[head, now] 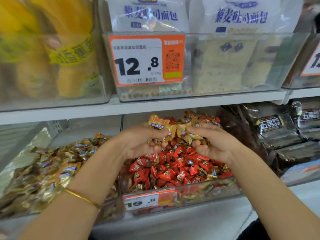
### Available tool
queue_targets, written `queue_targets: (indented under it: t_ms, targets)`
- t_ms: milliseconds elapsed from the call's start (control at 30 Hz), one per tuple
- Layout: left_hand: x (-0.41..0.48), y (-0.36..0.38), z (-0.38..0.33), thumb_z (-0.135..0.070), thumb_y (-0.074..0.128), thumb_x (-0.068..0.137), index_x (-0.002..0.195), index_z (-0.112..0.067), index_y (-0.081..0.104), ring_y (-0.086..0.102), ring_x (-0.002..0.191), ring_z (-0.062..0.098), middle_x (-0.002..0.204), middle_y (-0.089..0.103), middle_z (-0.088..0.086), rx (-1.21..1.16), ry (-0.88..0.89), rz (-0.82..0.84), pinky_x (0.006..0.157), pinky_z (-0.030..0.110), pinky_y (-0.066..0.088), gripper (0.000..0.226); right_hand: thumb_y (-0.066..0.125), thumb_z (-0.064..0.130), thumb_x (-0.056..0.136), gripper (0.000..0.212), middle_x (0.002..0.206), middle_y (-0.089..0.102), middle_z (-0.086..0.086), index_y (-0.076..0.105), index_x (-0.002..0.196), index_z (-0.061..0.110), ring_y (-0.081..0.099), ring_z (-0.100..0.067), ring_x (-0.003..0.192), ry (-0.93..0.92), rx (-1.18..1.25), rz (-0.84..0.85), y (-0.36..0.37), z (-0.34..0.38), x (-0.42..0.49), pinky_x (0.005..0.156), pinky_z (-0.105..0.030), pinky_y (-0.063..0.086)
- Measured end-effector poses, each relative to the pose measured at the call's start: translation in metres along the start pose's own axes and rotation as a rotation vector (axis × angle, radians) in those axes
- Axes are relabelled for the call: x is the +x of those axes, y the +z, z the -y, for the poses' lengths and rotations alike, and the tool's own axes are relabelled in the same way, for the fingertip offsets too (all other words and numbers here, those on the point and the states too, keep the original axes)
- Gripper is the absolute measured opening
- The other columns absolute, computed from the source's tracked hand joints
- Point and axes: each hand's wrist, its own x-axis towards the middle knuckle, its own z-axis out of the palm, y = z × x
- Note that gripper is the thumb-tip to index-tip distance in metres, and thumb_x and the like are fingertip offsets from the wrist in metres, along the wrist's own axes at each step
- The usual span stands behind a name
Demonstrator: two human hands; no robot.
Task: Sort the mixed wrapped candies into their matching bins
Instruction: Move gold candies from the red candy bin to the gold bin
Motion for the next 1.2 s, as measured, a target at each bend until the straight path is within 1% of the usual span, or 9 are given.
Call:
queue_targets:
  t_ms: [67,200,367,533,633,867,1033,1133,1200]
  targets:
    - [-0.028,-0.018,-0.001,-0.006,0.062,0.084,0.086,-0.010,0.058,0.057,0.059,0.012,0.079,0.061,0.005,0.085,0.011,-0.033,0.045,0.015,0.046,0.007,0.072,0.007,0.070,0.053,0.078,0.060,-0.012,0.042,0.113,0.017,0.044,-0.009,0.043,0.021,-0.053,0.100,0.027,-0.008,-0.005,0.032,-0.014,0.031]
    - [-0.083,-0.066,0.000,-0.006,0.061,0.083,0.083,-0.011,0.061,0.053,0.054,0.010,0.071,0.059,0.002,0.191,0.026,-0.087,0.042,0.015,0.043,0.004,0.067,0.007,0.082,0.014,0.059,0.056,-0.002,0.055,0.088,0.009,0.042,-0.009,0.045,-0.031,-0.225,0.223,0.089,-0.020,-0.016,0.032,-0.014,0.031]
    - [-0.105,-0.122,0.010,0.000,0.061,0.086,0.096,-0.008,0.059,0.049,0.050,0.009,0.063,0.060,0.002,0.341,0.033,-0.415,0.043,0.017,0.040,0.013,0.066,0.018,0.087,0.026,0.089,0.058,-0.009,0.059,0.108,0.005,0.049,-0.013,0.060,-0.291,-0.707,0.267,0.176,-0.034,-0.015,0.042,-0.021,0.039]
    - [-0.107,-0.135,0.013,0.018,0.050,0.079,0.148,-0.022,0.022,0.051,0.109,0.029,0.125,0.048,0.016,0.197,0.054,-0.477,0.091,0.038,0.043,0.084,0.056,0.043,0.090,0.061,0.143,0.040,-0.002,0.034,0.142,0.019,0.043,-0.017,0.124,-0.077,-0.828,0.396,0.213,-0.039,-0.002,0.093,-0.043,0.050]
    - [-0.111,-0.133,0.013,0.022,0.038,0.077,0.148,-0.024,0.022,0.023,0.140,0.027,0.153,0.023,0.012,0.135,0.140,-0.478,0.115,0.046,0.021,0.086,0.051,0.023,0.097,0.057,0.153,0.026,-0.002,0.026,0.148,0.017,0.034,-0.025,0.136,-0.086,-0.655,0.390,0.196,-0.037,0.000,0.092,-0.044,0.051]
    - [-0.091,-0.074,0.010,0.010,0.048,0.088,0.101,-0.028,0.061,0.059,0.110,0.007,0.120,0.061,-0.001,0.378,0.411,-0.343,0.099,0.029,0.046,0.042,0.038,-0.012,0.094,0.028,0.110,0.061,-0.017,0.059,0.106,0.002,0.067,-0.027,0.093,-0.233,-0.438,0.189,0.090,-0.016,-0.009,0.070,-0.034,0.060]
    - [-0.027,-0.007,0.006,0.003,0.045,0.091,0.112,-0.024,0.060,0.057,0.098,0.009,0.109,0.061,-0.002,0.592,0.382,-0.162,0.081,0.022,0.047,0.037,0.030,-0.017,0.093,0.030,0.084,0.058,-0.020,0.057,0.100,-0.006,0.062,-0.030,0.069,-0.354,-0.481,-0.241,0.003,0.013,0.011,0.054,-0.029,0.058]
    - [0.021,0.021,0.013,0.005,0.039,0.091,0.123,-0.017,0.056,0.055,0.080,0.025,0.114,0.057,0.010,0.732,0.341,-0.180,0.062,0.024,0.041,0.042,0.031,-0.008,0.095,0.030,0.055,0.058,-0.010,0.056,0.079,-0.002,0.055,-0.029,0.059,-0.321,-0.529,-0.306,-0.031,0.025,0.029,0.050,-0.033,0.050]
    - [0.050,0.033,0.018,0.008,0.036,0.090,0.131,-0.014,0.051,0.059,0.097,0.032,0.130,0.051,0.010,0.878,0.345,-0.215,0.071,0.025,0.045,0.048,0.034,-0.007,0.093,0.034,0.051,0.058,-0.009,0.057,0.071,0.003,0.054,-0.029,0.060,-0.342,-0.684,-0.302,-0.042,0.021,0.040,0.055,-0.029,0.044]
